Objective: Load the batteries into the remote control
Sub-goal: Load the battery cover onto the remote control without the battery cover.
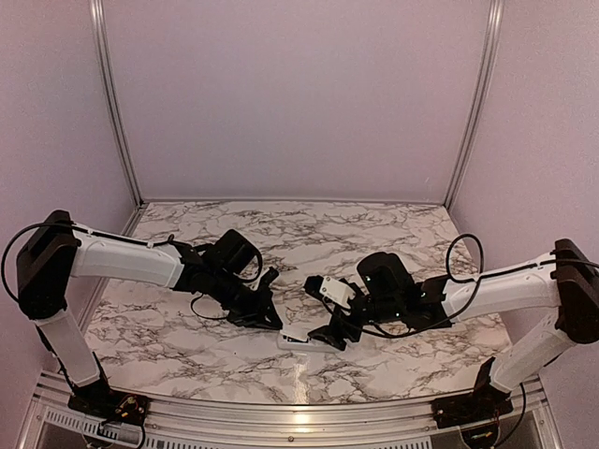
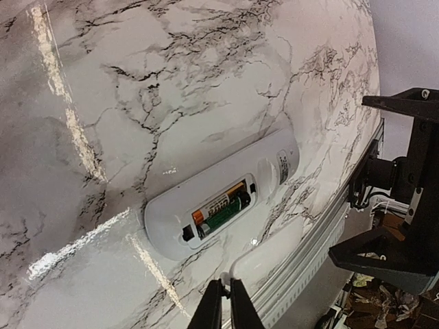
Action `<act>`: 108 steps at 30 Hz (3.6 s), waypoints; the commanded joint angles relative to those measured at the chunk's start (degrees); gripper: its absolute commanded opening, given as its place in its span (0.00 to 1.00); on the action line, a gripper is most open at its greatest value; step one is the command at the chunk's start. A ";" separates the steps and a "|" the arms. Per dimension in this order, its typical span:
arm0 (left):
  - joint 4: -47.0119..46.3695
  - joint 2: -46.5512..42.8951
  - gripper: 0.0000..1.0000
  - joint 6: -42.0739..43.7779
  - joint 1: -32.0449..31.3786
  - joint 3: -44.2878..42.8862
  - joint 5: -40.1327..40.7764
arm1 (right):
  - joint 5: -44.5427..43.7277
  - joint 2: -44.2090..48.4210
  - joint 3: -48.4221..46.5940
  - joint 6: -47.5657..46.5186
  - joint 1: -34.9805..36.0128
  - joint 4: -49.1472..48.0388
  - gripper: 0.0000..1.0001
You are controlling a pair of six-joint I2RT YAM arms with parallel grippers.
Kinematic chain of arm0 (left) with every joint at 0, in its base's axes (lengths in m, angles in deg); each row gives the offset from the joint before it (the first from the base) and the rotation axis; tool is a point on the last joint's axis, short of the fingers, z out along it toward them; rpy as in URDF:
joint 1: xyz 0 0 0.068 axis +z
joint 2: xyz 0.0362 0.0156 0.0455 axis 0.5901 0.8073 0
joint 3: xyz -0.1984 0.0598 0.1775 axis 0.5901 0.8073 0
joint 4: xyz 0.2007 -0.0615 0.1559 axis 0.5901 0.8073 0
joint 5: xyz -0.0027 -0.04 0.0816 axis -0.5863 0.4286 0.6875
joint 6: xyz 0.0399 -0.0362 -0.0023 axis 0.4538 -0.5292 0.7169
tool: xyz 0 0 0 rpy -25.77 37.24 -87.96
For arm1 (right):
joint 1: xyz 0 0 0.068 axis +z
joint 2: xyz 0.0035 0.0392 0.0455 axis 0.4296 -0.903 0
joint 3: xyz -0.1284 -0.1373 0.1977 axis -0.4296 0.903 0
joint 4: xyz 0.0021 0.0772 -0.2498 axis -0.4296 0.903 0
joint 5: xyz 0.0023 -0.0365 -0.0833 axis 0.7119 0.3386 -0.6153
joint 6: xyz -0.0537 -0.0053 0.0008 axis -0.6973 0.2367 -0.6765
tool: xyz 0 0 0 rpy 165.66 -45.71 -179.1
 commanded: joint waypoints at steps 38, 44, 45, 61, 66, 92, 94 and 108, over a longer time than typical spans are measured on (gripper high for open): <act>13.18 7.70 0.03 -1.82 -3.12 -10.35 11.70 | 2.48 -6.13 -4.45 -0.10 0.39 6.44 0.78; 13.17 8.26 0.04 -1.81 -3.32 -10.69 11.39 | 1.65 -8.32 -6.76 -1.79 1.16 7.65 0.77; 13.10 8.37 0.04 -1.82 -3.31 -10.75 11.30 | 1.62 -8.88 -7.29 -2.30 1.58 7.94 0.77; 11.61 8.60 0.04 -1.74 -3.31 -10.23 9.99 | 5.60 -16.58 -12.31 -9.48 2.65 6.25 0.70; 11.30 8.51 0.04 -1.70 -3.31 -10.23 9.81 | 6.79 -18.13 -13.18 -10.10 2.10 5.81 0.67; 8.80 8.17 0.06 -2.21 -3.31 -9.61 7.12 | 8.03 -20.38 -13.54 -10.48 -0.22 5.72 0.46; 8.51 8.03 0.06 -2.35 -3.26 -9.45 6.89 | 7.57 -20.58 -13.64 -10.50 -0.22 5.72 0.44; 3.54 5.24 0.12 -4.39 -2.69 -6.18 4.66 | 6.88 -19.68 -13.10 -10.32 -0.22 6.41 0.40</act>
